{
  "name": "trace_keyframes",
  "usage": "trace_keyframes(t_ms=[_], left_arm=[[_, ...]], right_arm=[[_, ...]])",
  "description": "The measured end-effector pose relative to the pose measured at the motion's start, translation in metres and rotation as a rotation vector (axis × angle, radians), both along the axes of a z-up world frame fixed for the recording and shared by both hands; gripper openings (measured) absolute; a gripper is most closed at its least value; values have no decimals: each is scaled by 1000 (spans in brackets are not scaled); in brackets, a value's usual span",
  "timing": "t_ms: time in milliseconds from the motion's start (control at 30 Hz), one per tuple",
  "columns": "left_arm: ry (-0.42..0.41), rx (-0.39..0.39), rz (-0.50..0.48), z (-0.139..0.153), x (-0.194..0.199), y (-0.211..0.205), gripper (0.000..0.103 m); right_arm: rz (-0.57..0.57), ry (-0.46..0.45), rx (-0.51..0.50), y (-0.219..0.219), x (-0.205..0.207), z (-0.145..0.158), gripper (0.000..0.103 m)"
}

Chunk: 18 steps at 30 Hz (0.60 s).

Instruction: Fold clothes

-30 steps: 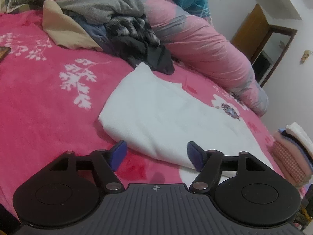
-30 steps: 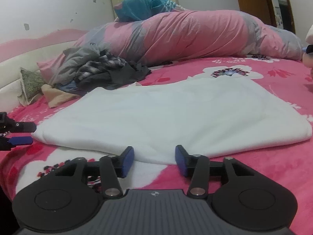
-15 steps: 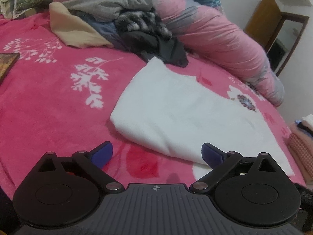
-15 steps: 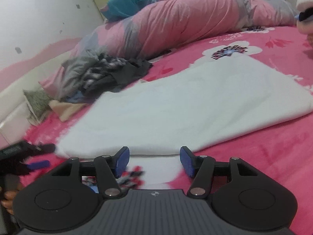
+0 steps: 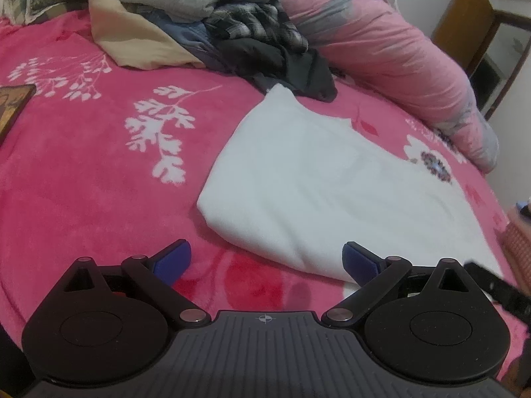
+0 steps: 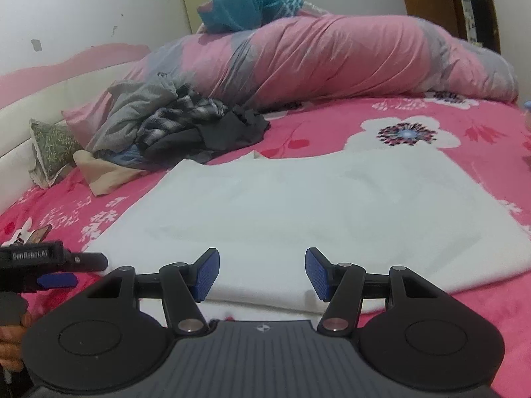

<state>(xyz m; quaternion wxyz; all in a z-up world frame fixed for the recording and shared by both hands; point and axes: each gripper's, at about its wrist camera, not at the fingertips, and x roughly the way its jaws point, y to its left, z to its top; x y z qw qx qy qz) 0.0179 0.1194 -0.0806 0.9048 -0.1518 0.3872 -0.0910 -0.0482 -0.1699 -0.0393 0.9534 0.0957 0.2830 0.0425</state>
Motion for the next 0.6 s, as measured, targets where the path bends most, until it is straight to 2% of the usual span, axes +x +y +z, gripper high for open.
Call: trace_keyframes(t_ms=[167,333,367,400,600], left_arm=[[4,74,-23,0,5,-9,99],[24,99,-25,-1,13,-11,99],[27,104,-29,-2,14,-11,99],[30,108,-32,-2,15,-12,99],[41,149,-64,-3,17,-16,99]], right_arm=[[-24,22,-32,5,23,-6,60],[-47,76,-170,13,44,-28,60],[-47,100,-196,15,47,-37,61],[-49,86,-211,16,46,-43,63],[-62,67,-211,15,43,-47,65]])
